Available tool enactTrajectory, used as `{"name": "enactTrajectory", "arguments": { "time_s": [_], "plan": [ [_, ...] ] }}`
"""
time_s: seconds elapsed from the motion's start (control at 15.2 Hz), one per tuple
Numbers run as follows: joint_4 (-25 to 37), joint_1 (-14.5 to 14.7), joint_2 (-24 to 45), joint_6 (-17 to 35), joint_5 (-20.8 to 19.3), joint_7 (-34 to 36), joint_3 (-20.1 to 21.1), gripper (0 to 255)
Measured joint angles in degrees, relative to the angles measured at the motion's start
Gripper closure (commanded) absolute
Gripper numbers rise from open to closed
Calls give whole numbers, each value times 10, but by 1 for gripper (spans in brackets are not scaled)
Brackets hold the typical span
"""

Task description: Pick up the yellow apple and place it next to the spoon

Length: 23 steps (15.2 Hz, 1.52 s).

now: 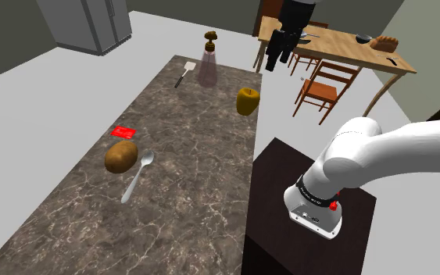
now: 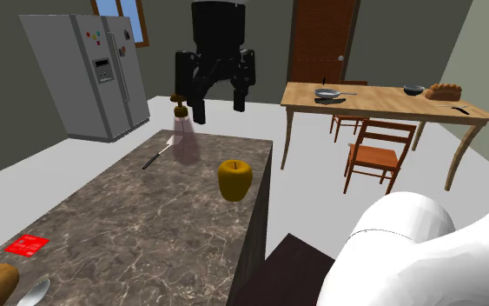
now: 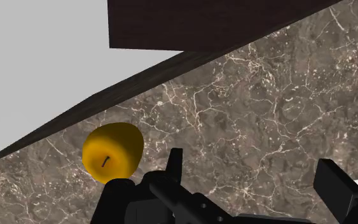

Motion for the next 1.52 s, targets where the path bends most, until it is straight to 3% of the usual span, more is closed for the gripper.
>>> {"name": "enactTrajectory", "arguments": {
  "time_s": [0.26, 0.79, 1.52],
  "plan": [
    [-5, -13, 31, 31, 1, 11, -14, 0],
    [11, -54, 170, 137, 16, 53, -63, 0],
    [71, -99, 367, 242, 79, 84, -138, 0]
  ]
}}
